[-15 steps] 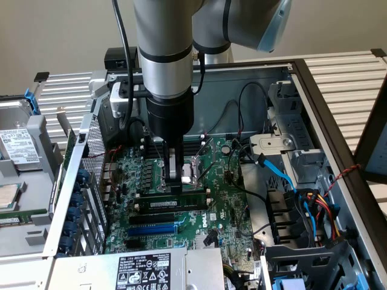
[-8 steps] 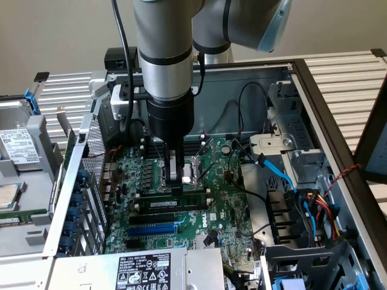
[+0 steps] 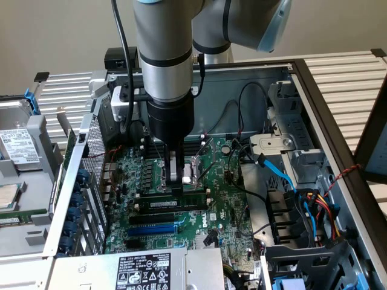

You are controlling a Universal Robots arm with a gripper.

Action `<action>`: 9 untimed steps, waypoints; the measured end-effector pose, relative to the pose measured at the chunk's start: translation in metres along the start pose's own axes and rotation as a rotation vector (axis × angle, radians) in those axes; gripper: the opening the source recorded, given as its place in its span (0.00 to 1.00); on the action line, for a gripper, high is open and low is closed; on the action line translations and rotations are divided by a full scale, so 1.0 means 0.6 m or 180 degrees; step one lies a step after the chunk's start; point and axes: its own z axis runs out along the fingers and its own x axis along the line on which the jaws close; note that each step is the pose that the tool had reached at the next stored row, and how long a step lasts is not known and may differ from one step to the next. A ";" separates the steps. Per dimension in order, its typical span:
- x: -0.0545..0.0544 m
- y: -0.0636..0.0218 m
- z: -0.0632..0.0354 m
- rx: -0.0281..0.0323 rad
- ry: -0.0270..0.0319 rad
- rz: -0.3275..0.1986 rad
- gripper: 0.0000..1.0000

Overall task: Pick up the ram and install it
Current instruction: 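Press down the ram until it locks into place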

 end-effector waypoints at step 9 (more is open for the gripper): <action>0.000 0.000 0.007 0.0000 0.0000 0.0000 0.11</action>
